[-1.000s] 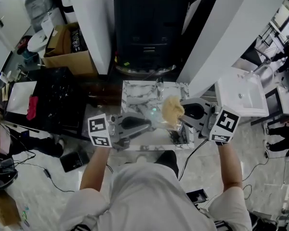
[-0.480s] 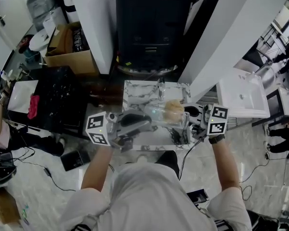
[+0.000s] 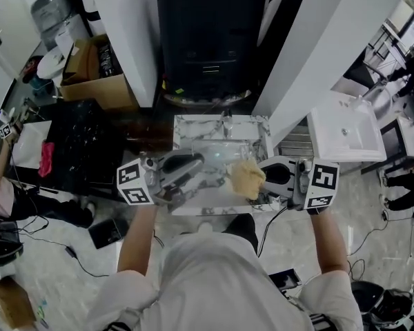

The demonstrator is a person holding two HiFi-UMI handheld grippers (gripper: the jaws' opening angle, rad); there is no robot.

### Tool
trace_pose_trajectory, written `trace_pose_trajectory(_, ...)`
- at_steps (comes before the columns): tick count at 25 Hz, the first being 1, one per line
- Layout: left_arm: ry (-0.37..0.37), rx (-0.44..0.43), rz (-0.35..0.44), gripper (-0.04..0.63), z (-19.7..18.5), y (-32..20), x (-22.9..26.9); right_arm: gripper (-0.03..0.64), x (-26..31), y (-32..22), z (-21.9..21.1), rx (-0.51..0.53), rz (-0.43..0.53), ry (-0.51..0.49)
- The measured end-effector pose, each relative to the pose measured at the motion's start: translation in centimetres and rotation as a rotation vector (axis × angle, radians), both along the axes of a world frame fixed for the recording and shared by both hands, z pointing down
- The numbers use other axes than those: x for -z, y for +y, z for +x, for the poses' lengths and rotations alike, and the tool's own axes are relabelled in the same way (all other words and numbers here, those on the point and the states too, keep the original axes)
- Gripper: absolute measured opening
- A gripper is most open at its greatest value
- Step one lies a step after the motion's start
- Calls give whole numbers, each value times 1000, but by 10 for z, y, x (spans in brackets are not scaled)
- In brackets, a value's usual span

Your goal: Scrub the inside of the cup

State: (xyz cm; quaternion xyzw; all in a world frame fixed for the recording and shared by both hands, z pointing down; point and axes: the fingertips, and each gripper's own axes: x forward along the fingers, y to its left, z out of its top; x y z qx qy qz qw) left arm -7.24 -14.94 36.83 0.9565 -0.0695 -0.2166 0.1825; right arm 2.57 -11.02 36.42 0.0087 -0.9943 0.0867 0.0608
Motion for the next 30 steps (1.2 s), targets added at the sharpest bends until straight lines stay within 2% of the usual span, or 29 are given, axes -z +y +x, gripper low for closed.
trace_pose_trajectory(3,-42,-39,30,25,7,9,-6,32,26,-13,9,-57,60,-47)
trace_pose_trajectory(6,-32,-108,62,25,13,25,-4,32,44,-37,19,-112,75,-90)
trace_pose_trajectory(9,12,-146,69,25,15,36,3,32,38,-60,26,-153,39,-88)
trace_pose_trajectory(13,76,-137,46,25,11,32,12,32,7,-74,29,-187,-60,-76)
trace_pose_trajectory(20,198,-103,-11,25,-5,19,18,32,-33,-59,26,-178,-123,-16)
trace_pose_trajectory(23,187,-55,-34,25,-8,7,13,32,-37,-38,23,-138,-117,11)
trace_pose_trajectory(27,133,-23,-39,25,-11,-1,0,32,-24,-16,14,-94,-43,37)
trace_pose_trajectory(30,109,-9,-35,25,-11,-3,-7,32,-5,-8,13,-65,0,13)
